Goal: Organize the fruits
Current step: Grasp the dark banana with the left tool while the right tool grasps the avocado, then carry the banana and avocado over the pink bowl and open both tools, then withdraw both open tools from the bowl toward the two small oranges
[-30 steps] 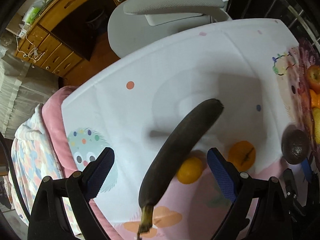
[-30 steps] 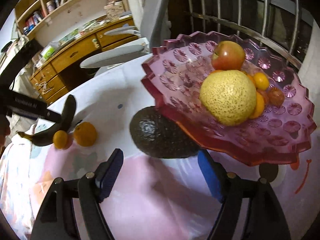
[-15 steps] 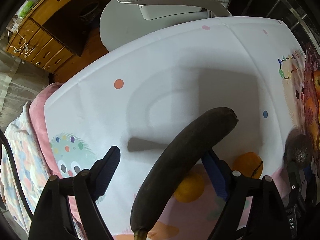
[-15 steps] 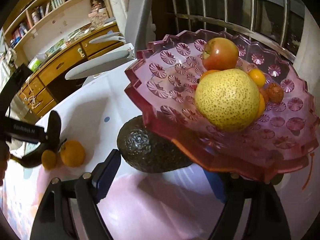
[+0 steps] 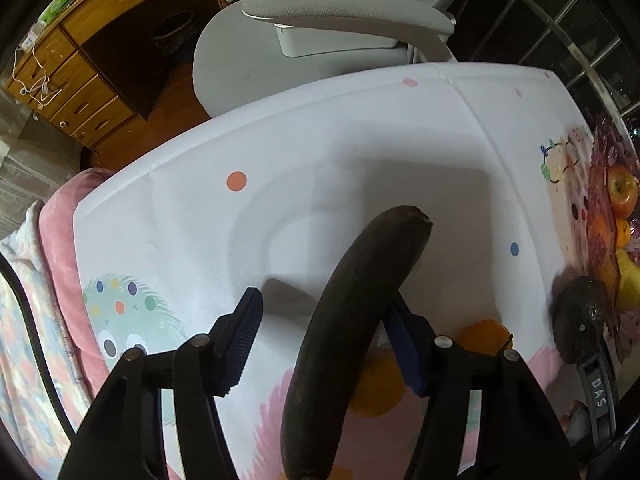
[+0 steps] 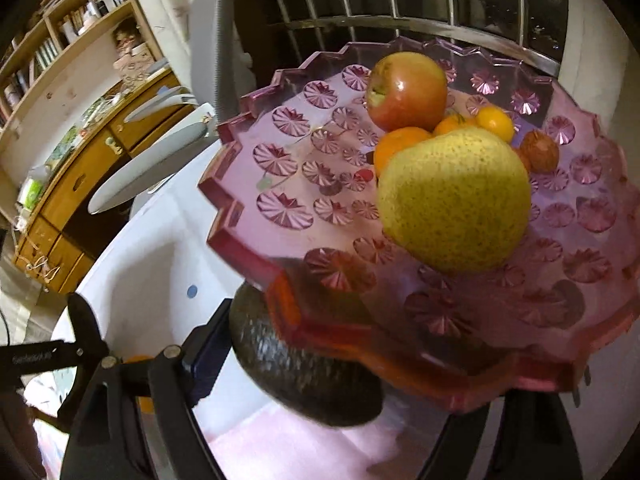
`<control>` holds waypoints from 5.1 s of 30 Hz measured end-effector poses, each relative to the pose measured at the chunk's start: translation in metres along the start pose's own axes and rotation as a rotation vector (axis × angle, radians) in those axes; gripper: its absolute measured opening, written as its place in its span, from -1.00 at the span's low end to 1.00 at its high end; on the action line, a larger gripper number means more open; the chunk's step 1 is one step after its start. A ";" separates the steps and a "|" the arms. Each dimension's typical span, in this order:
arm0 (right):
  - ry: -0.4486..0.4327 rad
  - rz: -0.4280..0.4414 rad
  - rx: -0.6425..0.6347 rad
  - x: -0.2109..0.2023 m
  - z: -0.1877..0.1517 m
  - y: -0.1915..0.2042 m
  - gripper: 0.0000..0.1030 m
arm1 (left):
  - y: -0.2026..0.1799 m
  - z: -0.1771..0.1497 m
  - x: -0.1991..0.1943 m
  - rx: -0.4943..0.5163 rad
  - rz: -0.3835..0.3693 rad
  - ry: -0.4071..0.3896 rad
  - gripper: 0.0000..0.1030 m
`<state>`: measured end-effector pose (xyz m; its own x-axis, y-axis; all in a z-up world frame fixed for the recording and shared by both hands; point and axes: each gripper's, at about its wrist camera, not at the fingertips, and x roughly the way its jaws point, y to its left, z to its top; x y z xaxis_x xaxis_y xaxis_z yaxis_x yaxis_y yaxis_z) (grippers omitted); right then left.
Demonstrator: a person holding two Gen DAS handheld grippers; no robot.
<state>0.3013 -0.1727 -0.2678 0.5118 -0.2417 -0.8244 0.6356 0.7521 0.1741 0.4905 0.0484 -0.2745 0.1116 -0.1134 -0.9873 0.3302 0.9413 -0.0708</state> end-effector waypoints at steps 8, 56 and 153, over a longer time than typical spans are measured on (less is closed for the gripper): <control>-0.003 -0.029 -0.045 -0.001 -0.010 0.009 0.48 | 0.010 -0.005 -0.008 -0.036 -0.074 -0.034 -0.33; -0.066 0.201 -0.309 -0.143 -0.066 -0.001 0.12 | -0.008 -0.170 -0.191 -0.086 -0.188 -0.385 -0.50; 0.249 0.348 -0.492 -0.115 0.130 -0.118 0.41 | -0.178 -0.162 -0.203 -0.419 -0.134 -0.359 0.63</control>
<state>0.2424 -0.3133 -0.1236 0.4533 0.1714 -0.8747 0.0880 0.9679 0.2352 0.2570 -0.0446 -0.0851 0.4305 -0.2729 -0.8604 -0.0286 0.9486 -0.3152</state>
